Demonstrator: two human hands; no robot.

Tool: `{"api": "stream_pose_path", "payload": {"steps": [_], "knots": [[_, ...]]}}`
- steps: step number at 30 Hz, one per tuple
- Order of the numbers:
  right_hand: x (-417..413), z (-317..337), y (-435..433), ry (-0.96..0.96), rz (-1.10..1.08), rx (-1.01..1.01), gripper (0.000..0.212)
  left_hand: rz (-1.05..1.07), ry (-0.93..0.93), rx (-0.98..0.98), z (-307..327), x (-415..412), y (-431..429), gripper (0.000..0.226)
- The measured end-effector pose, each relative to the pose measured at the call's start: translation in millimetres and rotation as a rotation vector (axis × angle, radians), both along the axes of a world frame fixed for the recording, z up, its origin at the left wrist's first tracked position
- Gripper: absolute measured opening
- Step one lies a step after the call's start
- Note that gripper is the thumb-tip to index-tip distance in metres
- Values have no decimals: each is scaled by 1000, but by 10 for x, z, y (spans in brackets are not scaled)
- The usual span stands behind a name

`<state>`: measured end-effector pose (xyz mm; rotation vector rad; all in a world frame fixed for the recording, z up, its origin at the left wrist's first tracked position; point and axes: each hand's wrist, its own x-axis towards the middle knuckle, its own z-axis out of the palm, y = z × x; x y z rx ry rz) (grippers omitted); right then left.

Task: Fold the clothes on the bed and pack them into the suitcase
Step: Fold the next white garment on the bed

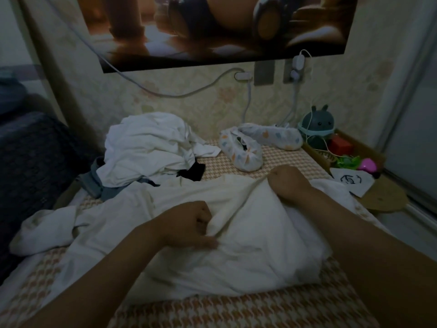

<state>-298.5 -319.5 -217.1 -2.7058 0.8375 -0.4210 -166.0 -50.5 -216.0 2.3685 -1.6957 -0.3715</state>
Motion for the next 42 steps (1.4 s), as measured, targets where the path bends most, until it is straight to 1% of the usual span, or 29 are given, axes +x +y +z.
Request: {"api": "stream_pose_path", "payload": {"steps": [1,2,3,5,6,7,8,9,10,12,14,15,16,17,18,20,21,22,23,25,27,29,31,33,34,36,38,41,42], "knots": [[34,4,-14,70,24,41,33,0,-31,11,-47,43,-40,35],[67,-4,-32,128,52,60,35,49,12,-20,-67,83,-69,27],[100,-28,-53,180,69,42,40,127,118,-78,-69,140,-89,25],[129,-94,-101,188,35,75,42,282,294,-219,-21,288,-152,28],[152,-141,-142,139,-24,85,37,334,277,-271,14,372,-210,28],[176,-182,-188,110,-86,28,36,380,154,-306,50,448,-286,27],[191,-189,-208,97,-159,-62,37,422,-43,-320,67,533,-367,27],[200,-198,-229,110,-228,-186,37,461,-240,-325,81,617,-454,27],[205,-211,-252,167,-283,-284,36,493,-354,-318,104,670,-536,29],[235,-193,-239,300,-334,-376,41,516,-468,-181,73,787,-660,38],[300,-197,-147,324,-329,-464,60,510,-566,18,-6,884,-684,51],[360,-176,-79,226,-274,-531,59,511,-532,39,-36,927,-662,53],[435,-176,-21,90,-173,-609,50,507,-420,9,-72,979,-633,51],[520,-165,59,-15,-18,-616,40,501,-265,-52,-87,999,-593,47],[619,-145,161,-43,126,-497,40,488,-124,-110,-101,1023,-546,40],[786,-128,435,46,344,-134,49,473,28,-222,-105,1090,-406,26],[874,-145,561,115,391,-25,51,475,67,-265,-106,1151,-305,22],[957,-194,670,194,411,17,51,475,86,-268,-97,1214,-173,21],[1026,-260,757,269,408,-14,50,450,76,-235,-88,1290,-28,23],[1121,-373,868,339,325,-166,50,356,-83,-60,-39,1431,238,36],[1197,-409,946,263,265,-245,52,247,-372,126,-8,1550,413,51],[1295,-399,1047,149,324,-188,63,201,-591,205,27,1635,513,55],[1419,-380,1134,116,341,-86,68,208,-669,272,60,1699,580,48],[1540,-351,1170,93,255,-78,54,266,-569,341,108,1733,629,36],[1598,-340,1167,69,197,-106,43,319,-469,315,97,1765,645,33],[1683,-344,1140,40,121,-192,30,391,-276,314,104,1842,703,35],[1735,-373,1106,39,62,-257,29,430,-177,299,110,1928,789,32],[1802,-416,1080,-34,-69,-295,26,365,-173,273,16,1997,855,31],[1807,-431,1087,-49,-105,-266,26,434,-138,217,22,1990,854,28]]}}
